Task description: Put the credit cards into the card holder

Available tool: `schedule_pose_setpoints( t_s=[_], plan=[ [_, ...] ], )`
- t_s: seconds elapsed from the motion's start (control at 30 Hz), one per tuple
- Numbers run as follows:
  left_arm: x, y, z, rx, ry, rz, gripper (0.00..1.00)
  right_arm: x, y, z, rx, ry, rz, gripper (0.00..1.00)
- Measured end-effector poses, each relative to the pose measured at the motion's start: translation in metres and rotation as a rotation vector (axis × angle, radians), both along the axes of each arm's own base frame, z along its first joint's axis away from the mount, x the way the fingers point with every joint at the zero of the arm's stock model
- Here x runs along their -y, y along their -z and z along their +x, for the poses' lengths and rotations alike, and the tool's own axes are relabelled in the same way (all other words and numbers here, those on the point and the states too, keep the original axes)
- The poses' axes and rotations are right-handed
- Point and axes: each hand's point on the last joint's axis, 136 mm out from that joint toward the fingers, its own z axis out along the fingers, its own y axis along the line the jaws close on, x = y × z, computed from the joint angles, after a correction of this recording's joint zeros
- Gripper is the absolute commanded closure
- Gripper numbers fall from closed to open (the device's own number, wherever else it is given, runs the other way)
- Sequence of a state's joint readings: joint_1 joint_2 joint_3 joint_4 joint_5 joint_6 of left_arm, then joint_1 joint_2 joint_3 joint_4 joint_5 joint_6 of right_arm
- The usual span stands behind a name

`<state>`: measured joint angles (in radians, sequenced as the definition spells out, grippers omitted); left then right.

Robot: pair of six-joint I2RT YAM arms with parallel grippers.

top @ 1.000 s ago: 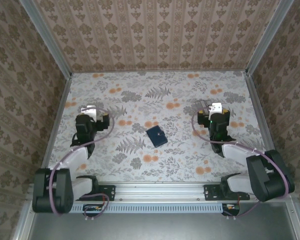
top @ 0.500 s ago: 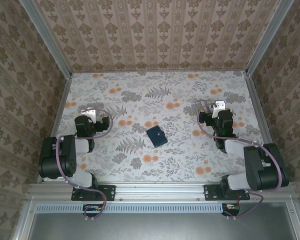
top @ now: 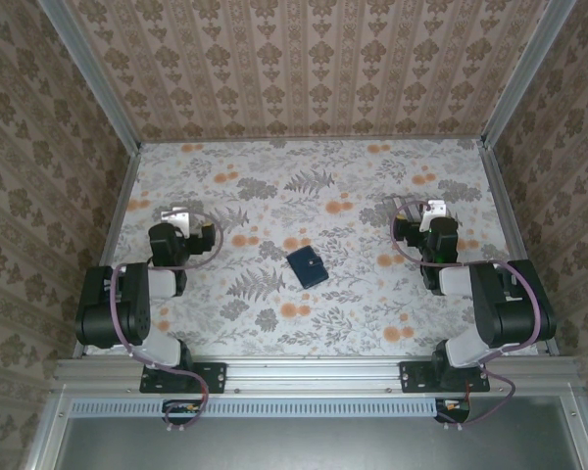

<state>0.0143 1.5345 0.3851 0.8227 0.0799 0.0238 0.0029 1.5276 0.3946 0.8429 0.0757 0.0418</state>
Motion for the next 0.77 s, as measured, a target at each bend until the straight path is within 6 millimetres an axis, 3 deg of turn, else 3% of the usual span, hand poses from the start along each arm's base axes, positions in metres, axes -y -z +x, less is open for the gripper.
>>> schedule_pose_setpoints(
  t_s=[0.77],
  plan=[
    [0.0007,-0.0013,0.0013,0.004,-0.009,0.018,0.00,-0.0022,-0.0002,-0.0004,0.000,0.016,-0.018,0.00]
  ],
)
